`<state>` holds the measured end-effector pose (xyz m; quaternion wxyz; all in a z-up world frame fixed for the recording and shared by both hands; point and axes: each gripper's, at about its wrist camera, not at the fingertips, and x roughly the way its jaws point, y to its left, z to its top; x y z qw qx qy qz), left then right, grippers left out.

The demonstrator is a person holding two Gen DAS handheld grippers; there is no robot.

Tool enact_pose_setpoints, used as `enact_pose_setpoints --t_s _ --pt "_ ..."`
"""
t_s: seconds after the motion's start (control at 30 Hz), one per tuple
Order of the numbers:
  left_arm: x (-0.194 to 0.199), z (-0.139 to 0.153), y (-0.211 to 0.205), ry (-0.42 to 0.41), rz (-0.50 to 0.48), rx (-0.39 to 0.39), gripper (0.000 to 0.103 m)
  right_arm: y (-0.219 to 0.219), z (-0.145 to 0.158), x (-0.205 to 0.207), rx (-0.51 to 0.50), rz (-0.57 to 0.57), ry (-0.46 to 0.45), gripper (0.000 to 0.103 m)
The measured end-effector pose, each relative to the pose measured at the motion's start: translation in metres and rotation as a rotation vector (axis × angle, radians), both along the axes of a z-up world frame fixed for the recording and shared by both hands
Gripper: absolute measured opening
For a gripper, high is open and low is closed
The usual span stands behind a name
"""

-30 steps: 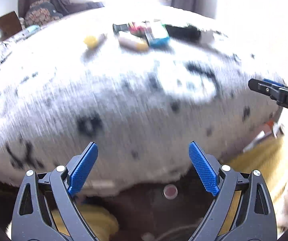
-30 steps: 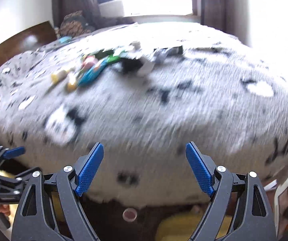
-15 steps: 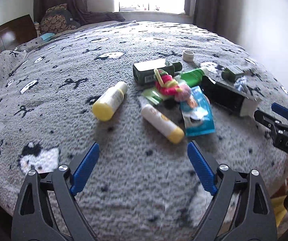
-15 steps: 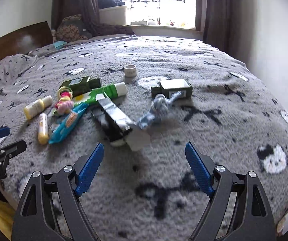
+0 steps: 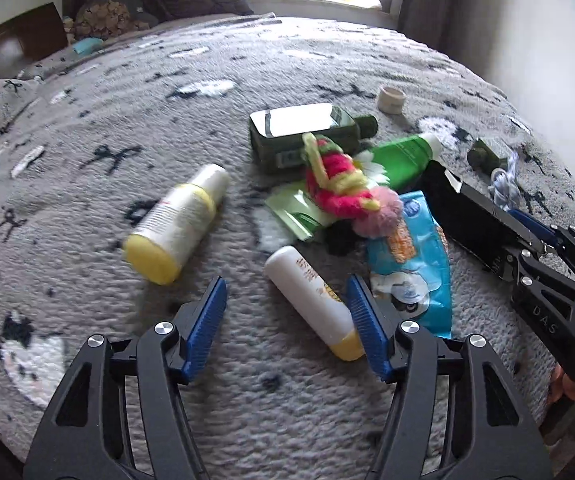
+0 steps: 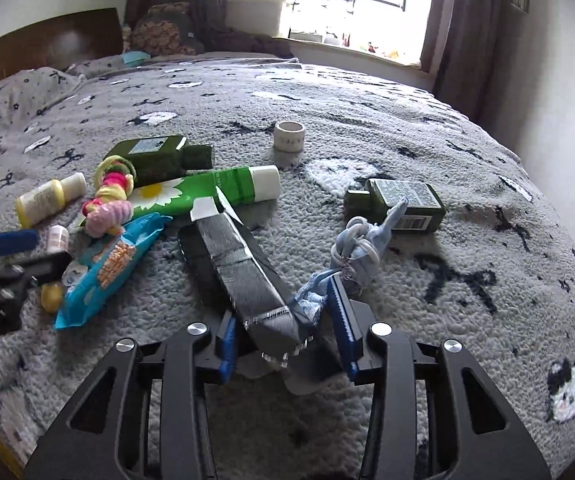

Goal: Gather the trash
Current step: 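Grasp the white tube with the left tool while the right tool grasps the black-and-white box, then carry both items down to the bin and open both tools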

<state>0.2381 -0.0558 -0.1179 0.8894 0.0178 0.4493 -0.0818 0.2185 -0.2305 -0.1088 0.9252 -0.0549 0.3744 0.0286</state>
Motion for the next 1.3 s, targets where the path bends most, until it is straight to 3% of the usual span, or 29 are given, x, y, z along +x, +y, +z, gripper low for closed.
enact_pose_setpoints --t_s 0.03,0.17,0.23,0.37,0.67,1.03,1.3 --pt "0.001 -0.002 -0.003 -0.001 0.002 0.010 0.059 0.001 0.000 0.001 -0.003 0.003 -0.002 0.034" --pt "0.000 -0.003 -0.008 -0.009 0.005 0.018 0.039 -0.001 0.003 -0.001 0.004 0.003 -0.013 0.017" --pt "-0.003 -0.003 -0.009 -0.008 -0.010 0.015 0.033 -0.004 0.003 -0.003 0.009 -0.003 -0.017 0.009" --pt "-0.013 0.002 -0.005 -0.003 -0.038 -0.002 0.019 -0.006 0.009 -0.015 0.005 0.001 -0.030 0.004" --pt "-0.069 0.006 0.004 -0.035 -0.114 0.001 0.018 -0.014 0.028 -0.070 0.034 0.017 -0.080 0.004" --pt "-0.139 0.006 0.006 -0.063 -0.199 0.017 0.018 -0.008 0.029 -0.145 0.116 0.034 -0.093 0.004" --pt "-0.179 0.005 0.006 -0.074 -0.236 -0.024 0.018 -0.009 0.029 -0.188 0.171 0.039 -0.098 0.004"
